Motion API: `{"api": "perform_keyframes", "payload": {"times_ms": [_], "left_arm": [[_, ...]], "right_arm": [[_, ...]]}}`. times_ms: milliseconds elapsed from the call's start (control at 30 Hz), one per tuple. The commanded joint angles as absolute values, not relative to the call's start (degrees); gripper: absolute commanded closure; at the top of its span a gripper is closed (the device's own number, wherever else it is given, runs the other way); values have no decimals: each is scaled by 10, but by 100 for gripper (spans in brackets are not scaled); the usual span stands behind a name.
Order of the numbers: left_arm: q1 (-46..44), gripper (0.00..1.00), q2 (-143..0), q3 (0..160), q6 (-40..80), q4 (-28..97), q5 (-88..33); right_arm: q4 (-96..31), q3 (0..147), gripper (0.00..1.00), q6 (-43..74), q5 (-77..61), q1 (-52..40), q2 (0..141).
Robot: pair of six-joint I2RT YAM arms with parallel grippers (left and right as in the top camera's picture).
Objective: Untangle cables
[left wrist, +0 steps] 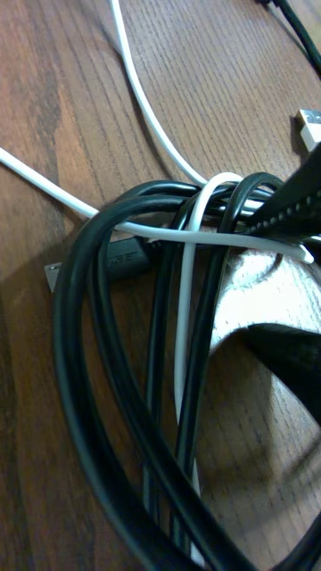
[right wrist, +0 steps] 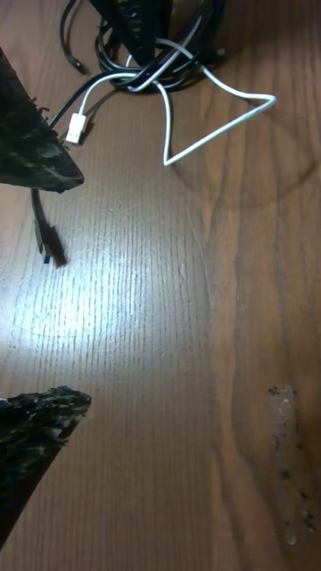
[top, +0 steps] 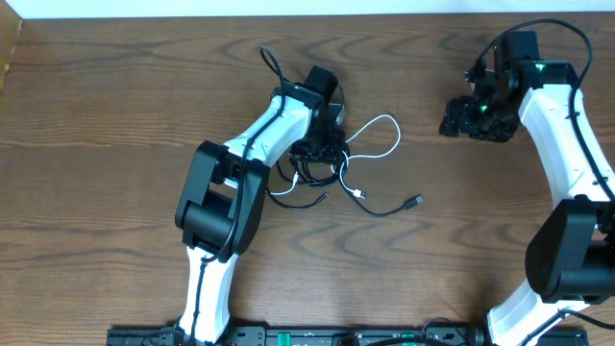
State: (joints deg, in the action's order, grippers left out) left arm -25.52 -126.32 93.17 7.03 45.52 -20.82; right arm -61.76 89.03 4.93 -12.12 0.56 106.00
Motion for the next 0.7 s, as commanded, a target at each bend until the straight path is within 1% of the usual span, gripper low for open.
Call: {"api": "perform_keyframes", "payload": {"times_ms": [0,100,200,267,333,467,533,667], "left_arm": [[-256,72,-1270,928,62,453,-201],[-262,81,-1270,928,62,444,-201],[-270,92,-1270,928,62,431,-201],[-273,93,-1266,930,62,425,-201],[-273,93,-1255,938,62,430,-203],[-271,93,-1205,972,62,458,-203],[-271,92,-1163,981,63,460,-205],[-271,92,-1079,982,83,454,-205]], "right_arm": [[-617,887,33,40,-126,2,1056],[-616,887,33,40,-126,0,1056],[-614,887,33,40,-126,-5,1056],[-610,887,34,37,-135,-9,1056],[-601,887,34,13,-175,-13,1056],[-569,887,36,-55,-324,-26,1056],[-546,887,36,-65,-376,-37,1056],[-509,887,36,-60,-409,-62,1056]]}}
